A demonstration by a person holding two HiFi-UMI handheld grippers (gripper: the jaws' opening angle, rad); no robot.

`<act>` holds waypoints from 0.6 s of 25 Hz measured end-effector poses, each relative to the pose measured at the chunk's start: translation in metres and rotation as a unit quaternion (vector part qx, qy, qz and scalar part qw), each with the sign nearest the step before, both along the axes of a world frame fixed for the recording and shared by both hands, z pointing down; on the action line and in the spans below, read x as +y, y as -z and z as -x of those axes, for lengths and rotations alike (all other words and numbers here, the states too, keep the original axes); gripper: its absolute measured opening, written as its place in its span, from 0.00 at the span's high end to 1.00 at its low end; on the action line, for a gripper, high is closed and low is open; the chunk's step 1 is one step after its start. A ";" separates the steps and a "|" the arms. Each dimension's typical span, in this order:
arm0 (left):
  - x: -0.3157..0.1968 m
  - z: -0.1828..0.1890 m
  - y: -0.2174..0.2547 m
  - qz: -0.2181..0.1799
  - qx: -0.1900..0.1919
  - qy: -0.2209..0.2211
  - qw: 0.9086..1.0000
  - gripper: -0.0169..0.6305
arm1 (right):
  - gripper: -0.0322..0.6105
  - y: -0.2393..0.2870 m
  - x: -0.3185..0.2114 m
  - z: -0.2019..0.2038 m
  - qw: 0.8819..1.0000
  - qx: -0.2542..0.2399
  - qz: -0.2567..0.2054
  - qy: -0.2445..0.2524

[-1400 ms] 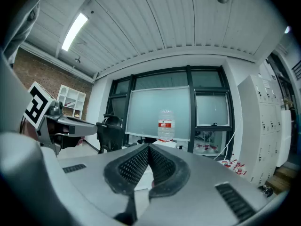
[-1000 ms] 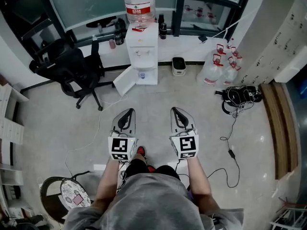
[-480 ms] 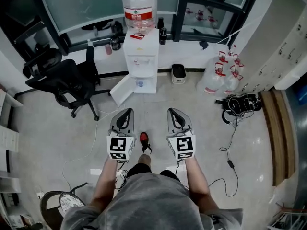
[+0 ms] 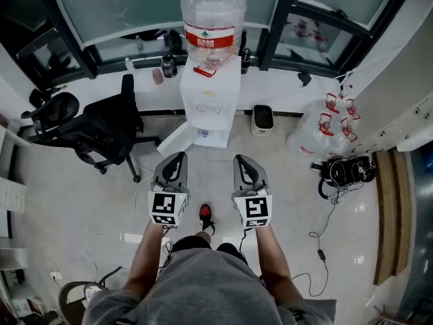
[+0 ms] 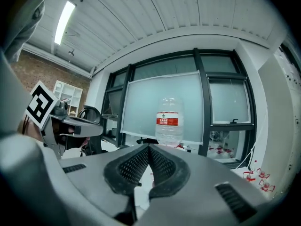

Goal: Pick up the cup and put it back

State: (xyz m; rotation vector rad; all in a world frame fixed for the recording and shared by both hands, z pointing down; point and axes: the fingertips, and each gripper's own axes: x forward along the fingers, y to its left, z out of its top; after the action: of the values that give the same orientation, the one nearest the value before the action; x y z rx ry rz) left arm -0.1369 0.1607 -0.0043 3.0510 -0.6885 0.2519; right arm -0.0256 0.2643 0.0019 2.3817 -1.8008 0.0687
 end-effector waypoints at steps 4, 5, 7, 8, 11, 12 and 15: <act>-0.038 -0.026 -0.015 0.009 -0.015 0.007 1.000 0.94 | 0.93 -0.012 -0.041 -0.029 1.000 -0.001 0.005 0.007; -0.046 -0.031 -0.019 0.012 -0.020 0.010 1.000 0.94 | 0.93 -0.014 -0.049 -0.035 1.000 -0.003 0.006 0.008; -0.058 -0.037 -0.025 0.020 -0.024 0.015 0.999 0.94 | 0.93 -0.019 -0.063 -0.043 1.000 -0.007 0.009 0.012; -0.064 -0.039 -0.028 0.024 -0.025 0.018 0.999 0.94 | 0.93 -0.023 -0.070 -0.046 1.000 -0.009 0.012 0.014; -0.082 -0.043 -0.040 0.034 -0.027 0.029 0.999 0.94 | 0.93 -0.033 -0.091 -0.054 0.999 -0.016 0.021 0.025; -0.088 -0.045 -0.044 0.037 -0.028 0.035 0.998 0.94 | 0.93 -0.037 -0.098 -0.057 0.999 -0.017 0.022 0.029; -0.106 -0.050 -0.061 0.048 -0.031 0.055 0.997 0.94 | 0.93 -0.052 -0.120 -0.067 0.998 -0.019 0.029 0.045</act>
State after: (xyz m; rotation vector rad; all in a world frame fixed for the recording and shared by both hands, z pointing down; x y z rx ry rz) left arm -0.0866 0.0546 0.0565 2.9143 -0.8181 0.3696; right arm 0.0414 0.1440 0.0544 2.2710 -1.8945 0.1538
